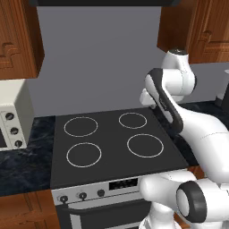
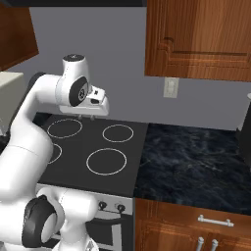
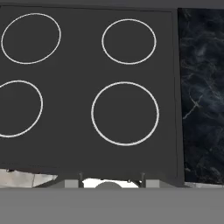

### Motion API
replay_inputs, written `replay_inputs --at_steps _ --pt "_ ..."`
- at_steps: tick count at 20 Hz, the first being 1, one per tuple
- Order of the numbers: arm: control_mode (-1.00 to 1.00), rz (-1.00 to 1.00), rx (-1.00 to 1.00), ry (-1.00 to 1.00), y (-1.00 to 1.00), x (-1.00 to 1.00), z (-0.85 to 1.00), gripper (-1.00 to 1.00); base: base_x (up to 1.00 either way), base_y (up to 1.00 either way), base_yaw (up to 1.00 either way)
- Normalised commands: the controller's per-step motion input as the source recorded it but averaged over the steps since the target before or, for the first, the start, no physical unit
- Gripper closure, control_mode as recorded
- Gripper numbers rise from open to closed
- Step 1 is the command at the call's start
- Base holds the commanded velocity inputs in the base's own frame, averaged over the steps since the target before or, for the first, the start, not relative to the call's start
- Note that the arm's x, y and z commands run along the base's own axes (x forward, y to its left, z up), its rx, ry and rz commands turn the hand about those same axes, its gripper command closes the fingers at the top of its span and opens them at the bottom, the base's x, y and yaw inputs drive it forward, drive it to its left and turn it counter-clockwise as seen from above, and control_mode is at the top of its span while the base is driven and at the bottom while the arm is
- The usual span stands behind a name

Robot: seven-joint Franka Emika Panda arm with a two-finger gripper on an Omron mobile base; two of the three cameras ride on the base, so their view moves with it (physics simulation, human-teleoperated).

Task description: Navigate to the microwave.

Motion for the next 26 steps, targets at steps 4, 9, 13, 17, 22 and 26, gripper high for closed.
replay_inputs --at_steps 4,9,13,17,22,26 --pt "-1.0 0.0 0.0 -0.04 0.0 -0.31 0.0 -1.0 0.0 0.0 0.0" --pt "-1.0 0.0 -0.01 -0.26 0.0 -0.96 0.0 -1.0 0.0 0.0 0.0" --pt "-1.0 0.0 0.0 -0.34 0.05 -0.98 0.0 -1.0 0.0 0.0 0.0" --pt "-1.0 0.0 0.0 -0.34 0.07 -0.8 0.0 -1.0 0.0 0.0 0.0" --pt "-1.0 0.0 0.0 -0.33 0.01 -0.68 0.04 -1.0 0.0 0.0 0.0" --pt "1.0 0.0 0.0 -0.13 0.0 -0.27 0.04 -1.0 -0.3 0.0 0.0"
